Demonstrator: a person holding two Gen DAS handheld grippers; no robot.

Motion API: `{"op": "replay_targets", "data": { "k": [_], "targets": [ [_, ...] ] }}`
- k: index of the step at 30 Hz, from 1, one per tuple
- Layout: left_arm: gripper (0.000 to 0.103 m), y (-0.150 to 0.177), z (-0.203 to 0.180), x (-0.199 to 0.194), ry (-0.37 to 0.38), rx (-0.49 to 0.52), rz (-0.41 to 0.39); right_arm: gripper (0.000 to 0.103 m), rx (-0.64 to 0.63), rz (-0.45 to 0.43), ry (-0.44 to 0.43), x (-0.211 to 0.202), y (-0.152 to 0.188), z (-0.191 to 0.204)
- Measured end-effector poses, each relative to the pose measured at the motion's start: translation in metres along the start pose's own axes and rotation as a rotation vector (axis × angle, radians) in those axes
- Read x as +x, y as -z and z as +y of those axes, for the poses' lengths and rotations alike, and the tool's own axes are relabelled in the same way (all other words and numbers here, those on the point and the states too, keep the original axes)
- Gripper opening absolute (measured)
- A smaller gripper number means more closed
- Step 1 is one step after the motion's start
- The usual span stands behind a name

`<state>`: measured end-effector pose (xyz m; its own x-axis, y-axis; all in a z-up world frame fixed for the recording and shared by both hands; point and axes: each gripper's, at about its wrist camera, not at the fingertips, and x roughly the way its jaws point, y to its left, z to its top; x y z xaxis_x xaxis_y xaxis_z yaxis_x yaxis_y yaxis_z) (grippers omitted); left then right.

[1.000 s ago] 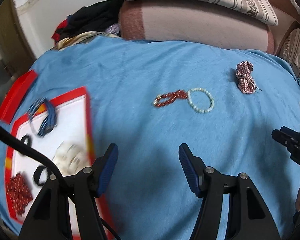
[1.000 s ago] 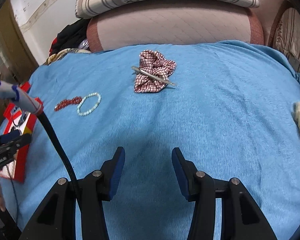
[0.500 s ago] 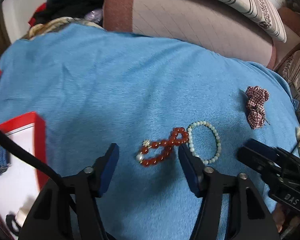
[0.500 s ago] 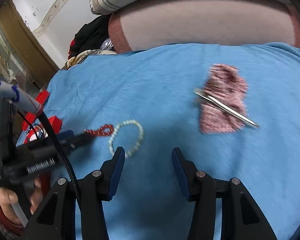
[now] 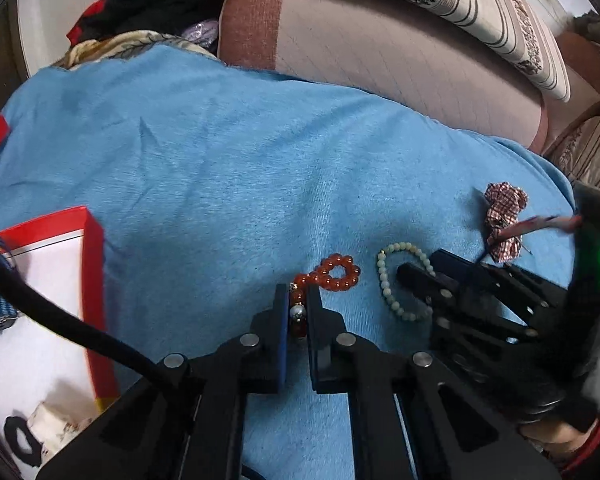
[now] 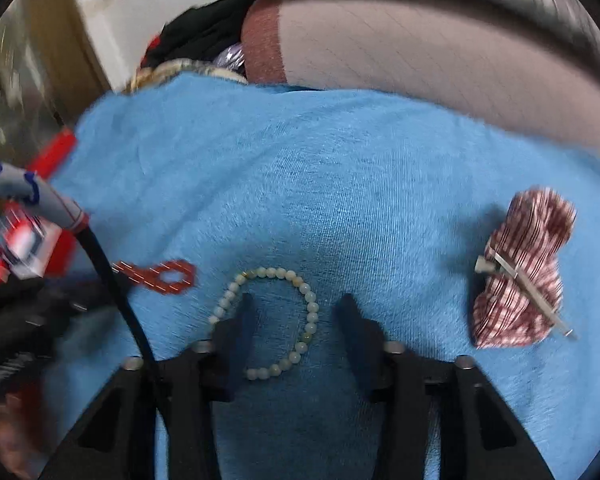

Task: Organize jewelry
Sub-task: 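Grasp the red bead bracelet with the left tool while the right tool grasps the jade bracelet, then carry both bead bracelets onto the white tray and open both tools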

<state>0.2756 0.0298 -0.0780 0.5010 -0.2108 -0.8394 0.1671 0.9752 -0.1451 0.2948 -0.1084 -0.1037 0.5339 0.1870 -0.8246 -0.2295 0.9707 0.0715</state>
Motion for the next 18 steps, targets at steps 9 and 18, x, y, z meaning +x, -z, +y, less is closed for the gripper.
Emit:
{"op": "replay_targets", "data": {
  "k": [9, 18],
  "targets": [
    [0.007, 0.015, 0.015, -0.062, -0.012, -0.011, -0.061, 0.006, 0.055, -0.044, -0.048, -0.047, -0.01, 0.005],
    [0.007, 0.041, 0.075, -0.146, -0.077, -0.066, -0.141, 0.006, 0.001, -0.103, -0.081, -0.115, -0.011, 0.04]
  ]
}}
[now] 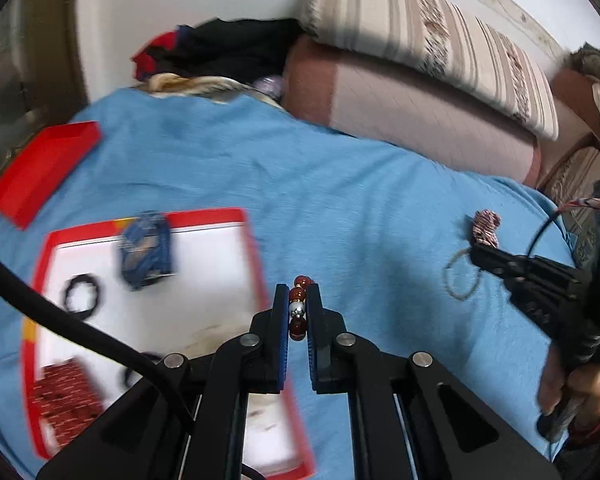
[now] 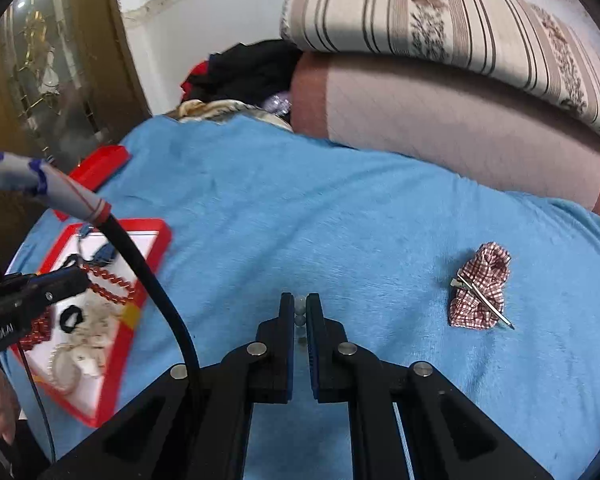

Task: Organize jewelry
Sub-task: 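Carry both bead bracelets onto the white tray and open both tools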

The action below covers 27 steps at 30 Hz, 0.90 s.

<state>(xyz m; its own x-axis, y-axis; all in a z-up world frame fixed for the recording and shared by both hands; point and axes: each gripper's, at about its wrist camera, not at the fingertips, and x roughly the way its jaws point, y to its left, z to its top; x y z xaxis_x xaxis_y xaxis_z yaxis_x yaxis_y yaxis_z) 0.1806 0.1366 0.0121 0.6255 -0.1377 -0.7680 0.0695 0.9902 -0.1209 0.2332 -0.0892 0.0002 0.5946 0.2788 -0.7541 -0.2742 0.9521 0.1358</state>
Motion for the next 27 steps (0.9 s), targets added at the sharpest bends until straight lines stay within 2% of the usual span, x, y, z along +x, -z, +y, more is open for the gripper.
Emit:
{"op": "replay_targets", "data": {
  "k": [3, 9, 14, 18, 22, 27],
  "targets": [
    [0.007, 0.005, 0.033, -0.018, -0.041, -0.027, -0.013, 0.006, -0.02, -0.01, -0.021, -0.012, -0.006, 0.019],
    [0.007, 0.01, 0.103, -0.04, -0.116, -0.084, -0.027, 0.006, -0.093, -0.018, -0.083, -0.021, -0.021, 0.084],
    [0.007, 0.003, 0.155, -0.028, -0.169, -0.098, 0.014, 0.006, -0.138, 0.01, -0.174, -0.007, -0.024, 0.143],
    [0.007, -0.003, 0.18, -0.009, -0.202, -0.097, 0.048, 0.006, -0.167, 0.056, -0.248, 0.019, -0.023, 0.192],
    [0.007, -0.002, 0.192, -0.001, -0.147, -0.137, 0.06, 0.006, -0.191, 0.098, -0.291, 0.051, -0.021, 0.23],
    [0.007, 0.0, 0.179, 0.014, -0.077, -0.127, 0.079, 0.006, -0.158, 0.144, -0.297, 0.09, -0.02, 0.237]
  ]
}}
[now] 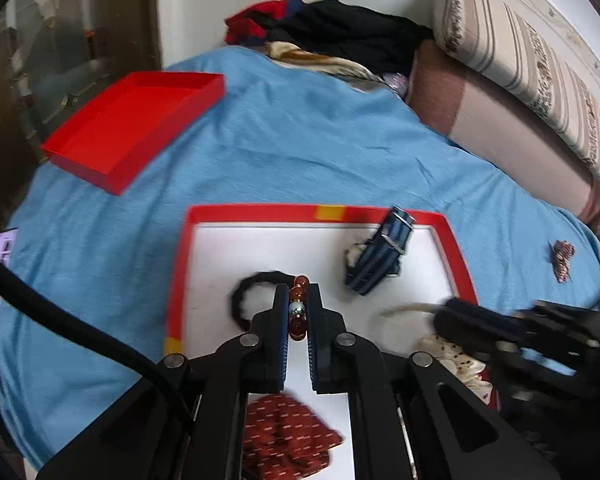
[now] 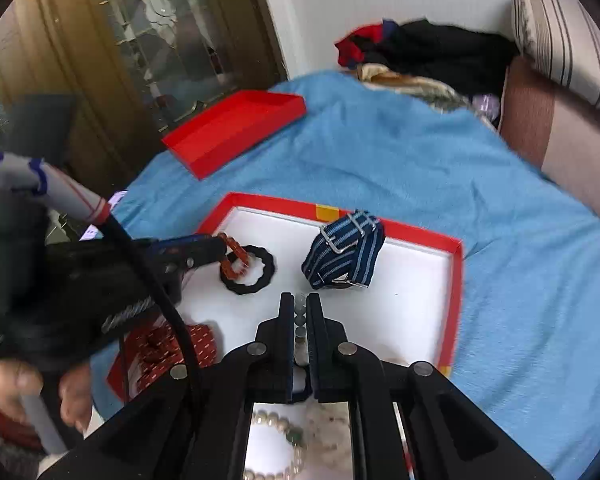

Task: Organize jewelry
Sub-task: 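Carry both bead bracelets onto the white tray and open both tools, then move both open tools back toward the plaid scrunchie and metal hair clip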

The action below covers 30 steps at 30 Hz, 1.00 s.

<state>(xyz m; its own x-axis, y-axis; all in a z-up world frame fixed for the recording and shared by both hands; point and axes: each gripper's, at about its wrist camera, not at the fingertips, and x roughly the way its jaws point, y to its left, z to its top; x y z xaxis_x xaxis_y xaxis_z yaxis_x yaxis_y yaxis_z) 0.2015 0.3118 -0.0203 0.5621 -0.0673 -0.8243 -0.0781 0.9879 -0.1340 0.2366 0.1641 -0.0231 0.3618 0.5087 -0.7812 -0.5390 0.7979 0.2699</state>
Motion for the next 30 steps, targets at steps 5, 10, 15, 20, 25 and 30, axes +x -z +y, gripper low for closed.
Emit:
{"op": "replay_targets", "data": {
  "k": [5, 10, 15, 20, 25, 30],
  "targets": [
    [0.007, 0.002, -0.006, 0.022, 0.024, -0.009, 0.034, 0.006, 0.054, 0.043, 0.035, 0.021, 0.005, -0.026],
    [0.007, 0.014, -0.009, 0.024, 0.062, -0.027, 0.061, 0.006, 0.078, 0.057, 0.069, 0.025, 0.008, -0.044],
    [0.007, 0.029, -0.011, 0.016, 0.058, -0.018, 0.066, 0.007, 0.076, 0.068, 0.088, 0.027, 0.013, -0.051],
    [0.023, 0.039, -0.008, 0.015, 0.004, -0.014, 0.059, 0.008, 0.069, 0.062, 0.11, 0.025, 0.014, -0.053],
    [0.039, 0.042, 0.001, 0.003, 0.028, -0.077, 0.04, 0.036, 0.066, 0.03, 0.119, 0.011, 0.013, -0.052],
    [0.047, 0.045, 0.002, -0.024, -0.001, -0.092, -0.005, 0.042, 0.062, -0.015, 0.117, -0.014, 0.015, -0.052]
  ]
}}
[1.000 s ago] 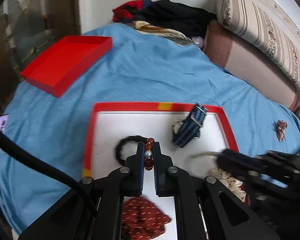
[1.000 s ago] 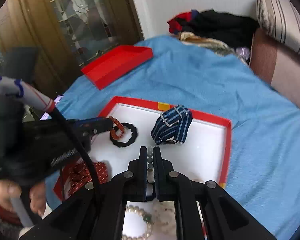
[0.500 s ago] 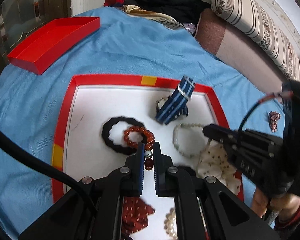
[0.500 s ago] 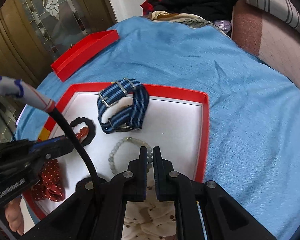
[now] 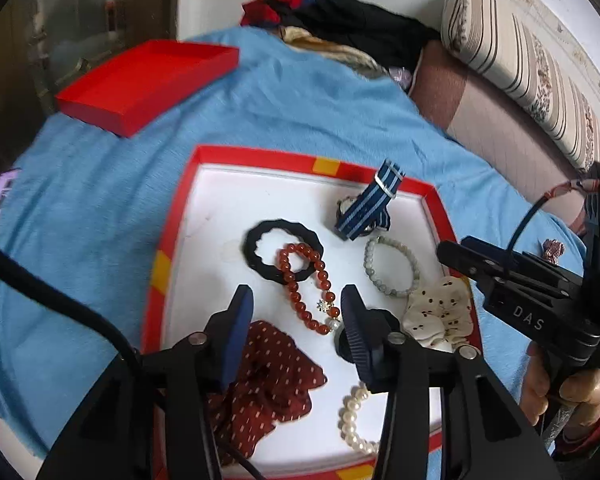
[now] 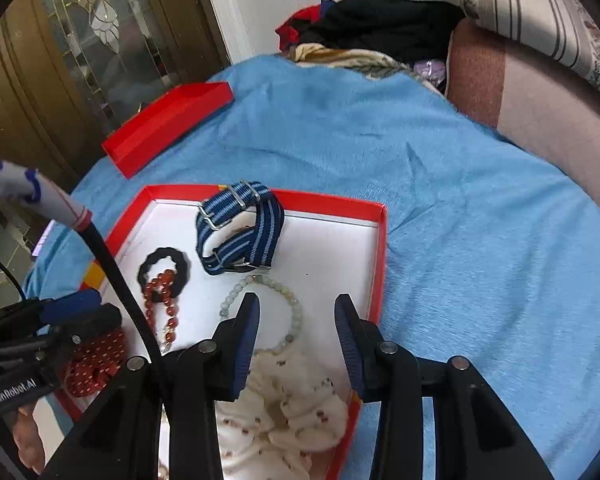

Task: Organize jewelry
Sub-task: 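Move both open tools back toward the plaid scrunchie and metal hair clip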

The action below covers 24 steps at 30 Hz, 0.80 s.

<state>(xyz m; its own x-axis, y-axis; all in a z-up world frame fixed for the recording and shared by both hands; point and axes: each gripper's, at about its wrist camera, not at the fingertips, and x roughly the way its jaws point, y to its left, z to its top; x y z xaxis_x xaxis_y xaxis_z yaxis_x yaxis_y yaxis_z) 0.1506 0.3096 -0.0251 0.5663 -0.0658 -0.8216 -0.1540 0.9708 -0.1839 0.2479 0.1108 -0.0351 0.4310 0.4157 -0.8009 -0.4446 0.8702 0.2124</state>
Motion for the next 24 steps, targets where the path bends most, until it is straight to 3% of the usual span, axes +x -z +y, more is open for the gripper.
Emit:
{"op": "replay_targets", "data": {
  "k": [3, 9, 13, 24],
  "targets": [
    [0.053, 0.007, -0.007, -0.024, -0.05, 0.009, -0.048, 0.043, -0.005, -0.021, 0.011, -0.018, 0.009, -0.004],
    [0.054, 0.022, -0.036, -0.052, -0.118, 0.05, -0.1, 0.044, 0.012, -0.054, 0.03, -0.06, 0.036, -0.022],
    [0.056, 0.037, -0.06, -0.066, -0.114, 0.072, -0.118, 0.045, 0.021, -0.08, 0.066, -0.09, 0.059, -0.04],
    [0.057, 0.077, -0.159, -0.082, -0.082, 0.26, -0.136, 0.046, 0.121, -0.082, 0.191, -0.144, 0.112, -0.116]
  ]
}}
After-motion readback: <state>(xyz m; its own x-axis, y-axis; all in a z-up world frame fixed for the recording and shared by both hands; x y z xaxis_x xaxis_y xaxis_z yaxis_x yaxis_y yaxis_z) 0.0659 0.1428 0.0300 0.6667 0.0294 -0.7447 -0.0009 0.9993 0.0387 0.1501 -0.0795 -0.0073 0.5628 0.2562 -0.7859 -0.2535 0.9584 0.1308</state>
